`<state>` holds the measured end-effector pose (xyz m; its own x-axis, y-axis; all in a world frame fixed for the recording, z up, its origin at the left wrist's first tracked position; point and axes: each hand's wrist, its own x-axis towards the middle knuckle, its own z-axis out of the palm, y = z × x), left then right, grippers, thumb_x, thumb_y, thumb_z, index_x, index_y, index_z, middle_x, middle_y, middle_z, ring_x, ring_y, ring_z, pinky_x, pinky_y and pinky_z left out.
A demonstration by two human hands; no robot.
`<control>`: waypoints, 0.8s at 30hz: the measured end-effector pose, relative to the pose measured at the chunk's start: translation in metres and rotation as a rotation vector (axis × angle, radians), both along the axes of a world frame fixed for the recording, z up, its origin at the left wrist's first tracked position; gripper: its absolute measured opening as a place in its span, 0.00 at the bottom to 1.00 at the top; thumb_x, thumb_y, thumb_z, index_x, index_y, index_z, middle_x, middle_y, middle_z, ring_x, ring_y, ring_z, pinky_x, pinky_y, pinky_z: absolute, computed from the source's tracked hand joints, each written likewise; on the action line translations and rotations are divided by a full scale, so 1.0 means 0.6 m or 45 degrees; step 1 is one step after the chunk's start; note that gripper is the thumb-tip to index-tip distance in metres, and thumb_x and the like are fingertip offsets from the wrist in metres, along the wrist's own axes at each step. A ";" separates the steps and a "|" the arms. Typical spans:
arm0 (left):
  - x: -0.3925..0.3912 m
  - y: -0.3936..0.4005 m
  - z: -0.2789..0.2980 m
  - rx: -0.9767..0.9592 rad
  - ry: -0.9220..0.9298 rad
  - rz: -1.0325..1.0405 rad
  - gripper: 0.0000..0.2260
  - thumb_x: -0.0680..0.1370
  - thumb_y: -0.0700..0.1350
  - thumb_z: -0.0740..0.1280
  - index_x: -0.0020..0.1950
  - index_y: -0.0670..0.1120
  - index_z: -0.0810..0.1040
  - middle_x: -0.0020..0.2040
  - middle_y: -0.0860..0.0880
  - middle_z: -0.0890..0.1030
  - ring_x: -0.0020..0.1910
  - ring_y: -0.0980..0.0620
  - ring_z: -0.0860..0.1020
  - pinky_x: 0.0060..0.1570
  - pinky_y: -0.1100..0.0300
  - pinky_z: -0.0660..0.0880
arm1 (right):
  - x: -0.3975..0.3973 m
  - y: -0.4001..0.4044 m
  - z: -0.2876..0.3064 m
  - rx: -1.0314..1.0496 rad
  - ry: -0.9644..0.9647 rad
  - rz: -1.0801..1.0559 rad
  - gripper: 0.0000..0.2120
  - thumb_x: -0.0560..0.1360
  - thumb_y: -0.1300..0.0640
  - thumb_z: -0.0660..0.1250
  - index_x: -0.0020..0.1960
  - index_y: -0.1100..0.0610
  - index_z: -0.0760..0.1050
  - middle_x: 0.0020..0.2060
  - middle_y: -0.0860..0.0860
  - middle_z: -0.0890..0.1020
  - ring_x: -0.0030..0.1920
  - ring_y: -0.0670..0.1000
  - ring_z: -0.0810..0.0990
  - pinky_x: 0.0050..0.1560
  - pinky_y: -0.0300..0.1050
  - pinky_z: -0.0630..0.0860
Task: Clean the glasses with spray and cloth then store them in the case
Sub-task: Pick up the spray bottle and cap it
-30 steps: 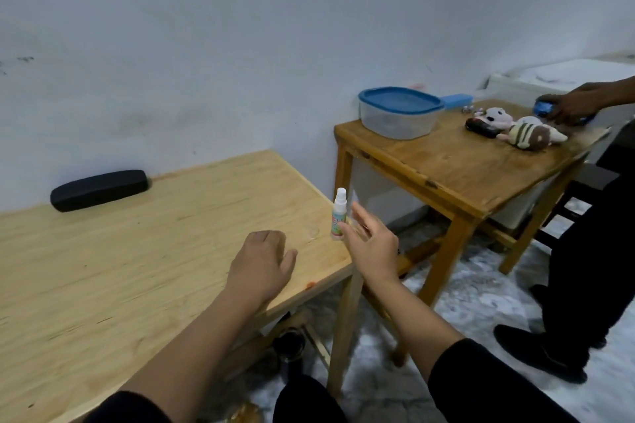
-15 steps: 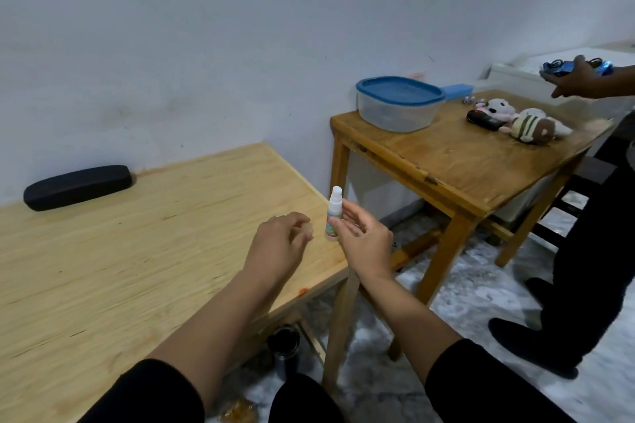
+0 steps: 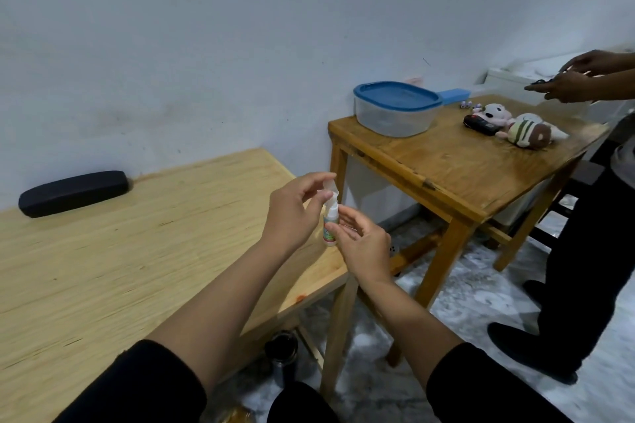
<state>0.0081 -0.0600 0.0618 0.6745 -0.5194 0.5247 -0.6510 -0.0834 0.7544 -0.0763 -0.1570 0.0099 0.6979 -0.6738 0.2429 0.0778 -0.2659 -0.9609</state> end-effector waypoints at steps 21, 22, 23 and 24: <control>-0.022 0.004 -0.058 -0.024 0.244 -0.009 0.16 0.74 0.36 0.68 0.58 0.53 0.77 0.47 0.57 0.81 0.48 0.67 0.78 0.46 0.77 0.72 | -0.008 -0.032 0.035 -0.517 0.033 0.161 0.23 0.72 0.66 0.69 0.64 0.51 0.74 0.51 0.47 0.80 0.51 0.36 0.79 0.51 0.27 0.74; -0.022 0.004 -0.059 -0.029 0.246 -0.006 0.17 0.74 0.36 0.68 0.58 0.52 0.77 0.47 0.57 0.81 0.48 0.67 0.78 0.46 0.77 0.72 | -0.007 -0.031 0.033 -0.493 0.032 0.162 0.23 0.72 0.66 0.69 0.64 0.51 0.74 0.51 0.47 0.80 0.50 0.33 0.78 0.51 0.26 0.73; -0.022 0.004 -0.061 -0.032 0.237 -0.002 0.17 0.74 0.35 0.68 0.59 0.52 0.77 0.47 0.58 0.81 0.48 0.67 0.79 0.47 0.77 0.72 | -0.007 -0.030 0.032 -0.463 0.031 0.166 0.23 0.71 0.66 0.70 0.64 0.50 0.74 0.51 0.47 0.80 0.50 0.31 0.78 0.52 0.26 0.73; -0.022 0.005 -0.062 -0.034 0.225 0.001 0.18 0.74 0.35 0.68 0.59 0.53 0.78 0.47 0.58 0.81 0.48 0.67 0.79 0.47 0.76 0.72 | -0.005 -0.029 0.031 -0.423 0.029 0.174 0.23 0.71 0.66 0.70 0.64 0.50 0.74 0.51 0.47 0.80 0.50 0.30 0.77 0.52 0.26 0.73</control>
<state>-0.0051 -0.0572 0.0247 0.7579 -0.5060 0.4116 -0.5081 -0.0621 0.8591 -0.0793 -0.1745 0.0286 0.7839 -0.4606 0.4164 0.1141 -0.5523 -0.8258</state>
